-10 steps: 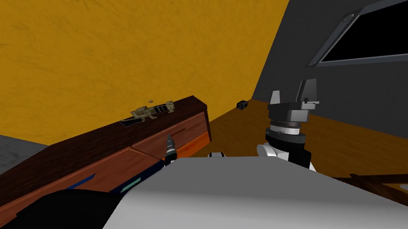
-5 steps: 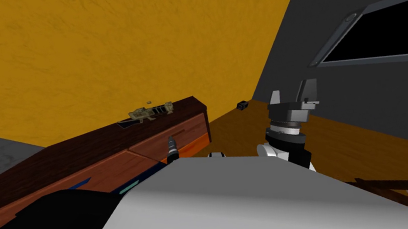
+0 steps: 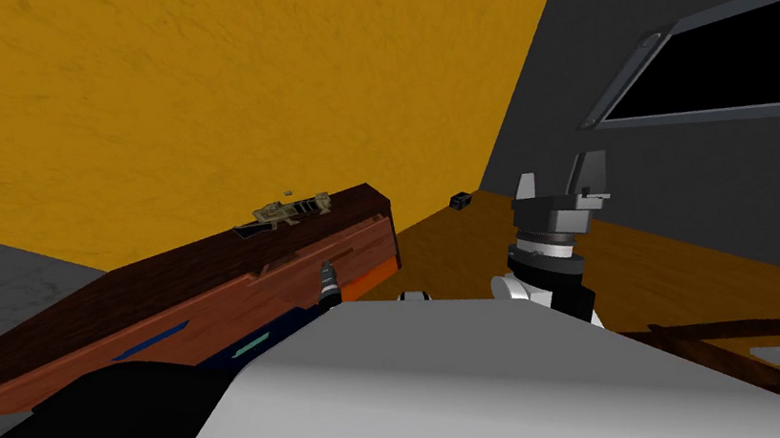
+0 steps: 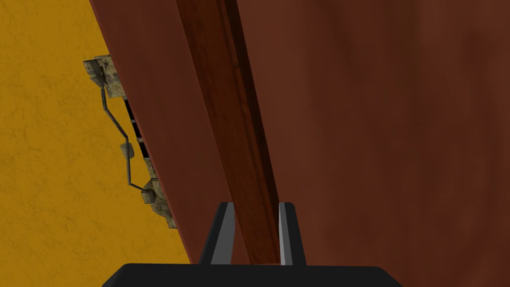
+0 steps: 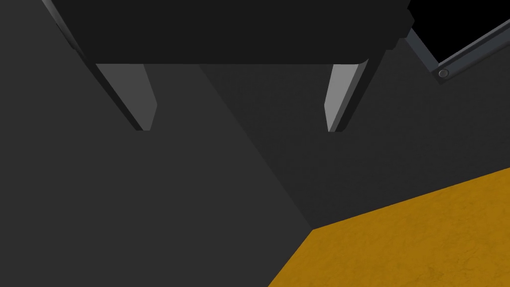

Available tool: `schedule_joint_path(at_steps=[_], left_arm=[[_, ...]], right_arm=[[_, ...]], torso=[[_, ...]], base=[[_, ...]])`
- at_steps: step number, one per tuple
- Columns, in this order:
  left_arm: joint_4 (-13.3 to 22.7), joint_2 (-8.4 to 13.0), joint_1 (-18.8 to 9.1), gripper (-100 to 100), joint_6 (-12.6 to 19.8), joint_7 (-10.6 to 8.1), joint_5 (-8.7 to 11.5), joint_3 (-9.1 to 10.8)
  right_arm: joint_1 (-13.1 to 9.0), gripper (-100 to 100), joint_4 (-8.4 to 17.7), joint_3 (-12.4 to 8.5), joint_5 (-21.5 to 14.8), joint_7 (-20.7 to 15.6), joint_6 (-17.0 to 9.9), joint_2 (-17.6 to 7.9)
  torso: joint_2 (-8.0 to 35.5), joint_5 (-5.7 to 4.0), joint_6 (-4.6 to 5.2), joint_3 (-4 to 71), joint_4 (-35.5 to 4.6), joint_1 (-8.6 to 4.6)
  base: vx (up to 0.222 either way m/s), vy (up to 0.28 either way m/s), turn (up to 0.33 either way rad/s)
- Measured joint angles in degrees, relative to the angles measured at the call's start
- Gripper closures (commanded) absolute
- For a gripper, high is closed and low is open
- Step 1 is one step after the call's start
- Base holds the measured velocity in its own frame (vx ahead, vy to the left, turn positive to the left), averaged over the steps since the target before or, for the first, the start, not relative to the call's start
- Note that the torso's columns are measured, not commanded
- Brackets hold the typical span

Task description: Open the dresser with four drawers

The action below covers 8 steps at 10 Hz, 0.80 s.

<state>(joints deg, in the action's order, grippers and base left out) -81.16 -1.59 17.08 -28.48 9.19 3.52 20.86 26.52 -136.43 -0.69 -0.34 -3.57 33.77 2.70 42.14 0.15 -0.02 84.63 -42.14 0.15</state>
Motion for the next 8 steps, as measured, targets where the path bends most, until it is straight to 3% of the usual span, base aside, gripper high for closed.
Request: schedule_joint_path(at_steps=[6,7,8], left_arm=[[-1.4,-0.4,1.2,100,0.5,-0.04,-0.2,-0.63],[-1.4,-0.5,1.3,-100,0.6,-0.01,-0.3,-0.69],[-2.6,0.1,1.3,-100,1.8,-0.29,-0.1,-0.51]], right_arm=[[0.0,0,0.0,0.0,0.0,0.0,0.0,0.0],[0.0,0,0.0,0.0,0.0,0.0,0.0,0.0],[0.0,0,0.0,0.0,0.0,0.0,0.0,0.0]], torso=[[0.1,0.02,0.02,-0.1,0.0,-0.05],[-0.2,-0.08,0.03,0.1,-0.1,0.12],[-0.2,-0.12,0.02,0.2,-0.1,0.06]], base=[[-0.128,-0.08,0.009],[-0.04,-0.034,0.002],[-0.035,-0.03,0.011]])
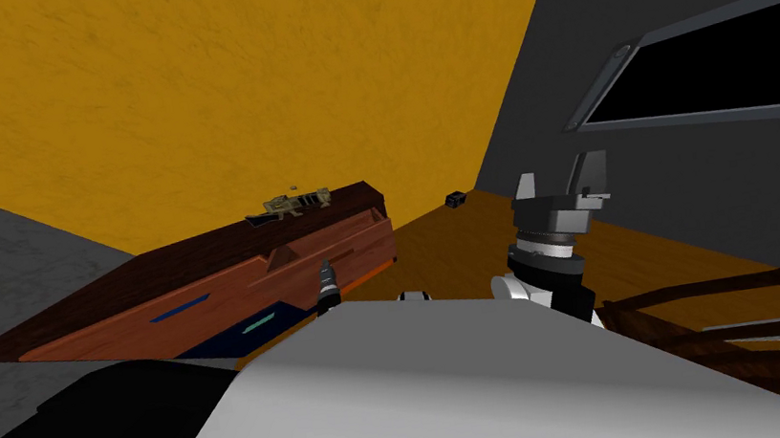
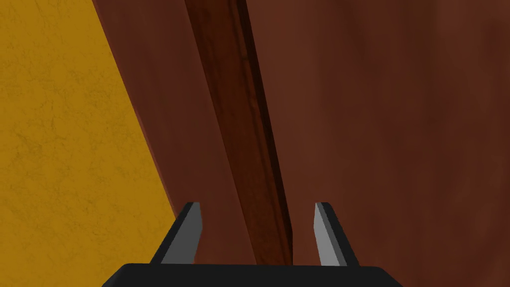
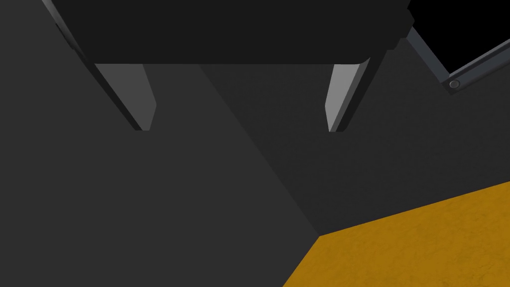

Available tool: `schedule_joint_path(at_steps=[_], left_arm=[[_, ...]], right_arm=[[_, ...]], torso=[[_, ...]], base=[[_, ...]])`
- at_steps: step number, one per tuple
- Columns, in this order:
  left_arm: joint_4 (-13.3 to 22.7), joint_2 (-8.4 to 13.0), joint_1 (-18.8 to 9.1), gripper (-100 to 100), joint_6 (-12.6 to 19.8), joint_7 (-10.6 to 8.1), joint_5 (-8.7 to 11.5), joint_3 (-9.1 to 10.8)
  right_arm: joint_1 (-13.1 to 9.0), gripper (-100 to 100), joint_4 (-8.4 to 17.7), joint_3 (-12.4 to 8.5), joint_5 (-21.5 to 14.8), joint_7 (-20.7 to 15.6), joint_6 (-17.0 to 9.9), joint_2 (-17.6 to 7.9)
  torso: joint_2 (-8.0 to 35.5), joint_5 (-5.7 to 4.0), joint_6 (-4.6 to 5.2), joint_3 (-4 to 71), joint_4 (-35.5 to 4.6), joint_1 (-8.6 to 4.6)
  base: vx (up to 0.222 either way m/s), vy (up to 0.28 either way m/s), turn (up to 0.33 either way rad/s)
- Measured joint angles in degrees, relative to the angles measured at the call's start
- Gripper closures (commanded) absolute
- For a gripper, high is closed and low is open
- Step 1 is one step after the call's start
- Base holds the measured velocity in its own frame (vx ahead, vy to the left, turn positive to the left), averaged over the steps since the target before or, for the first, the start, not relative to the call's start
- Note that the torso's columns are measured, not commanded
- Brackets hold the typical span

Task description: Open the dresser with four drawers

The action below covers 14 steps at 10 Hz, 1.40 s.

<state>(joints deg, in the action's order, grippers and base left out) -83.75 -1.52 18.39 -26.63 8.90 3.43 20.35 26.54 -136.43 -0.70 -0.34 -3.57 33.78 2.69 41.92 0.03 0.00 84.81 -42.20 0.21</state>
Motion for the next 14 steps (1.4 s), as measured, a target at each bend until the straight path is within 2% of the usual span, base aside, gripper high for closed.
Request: schedule_joint_path(at_steps=[8,9,14], left_arm=[[-9.5,1.7,-1.3,-100,11.9,-0.43,0.6,1.18],[-9.5,1.7,-1.3,0,12.3,-0.44,0.6,1.2],[-9.3,1.6,-1.1,0,12.5,-0.45,0.6,1.16]], right_arm=[[0.0,0,0.0,0.0,0.0,0.0,0.0,0.0],[0.0,0,0.0,0.0,0.0,0.0,0.0,0.0],[0.0,0,0.0,0.0,0.0,0.0,0.0,0.0]], torso=[[0.5,-0.27,-0.03,-0.3,-0.3,-0.41],[0.5,-0.21,-0.02,-0.3,-0.2,-0.4],[0.4,-0.06,0.0,-0.3,-0.1,-0.25]], base=[[-0.022,-0.024,0.003],[0.0,0.0,0.0],[0.0,0.0,0.0]])
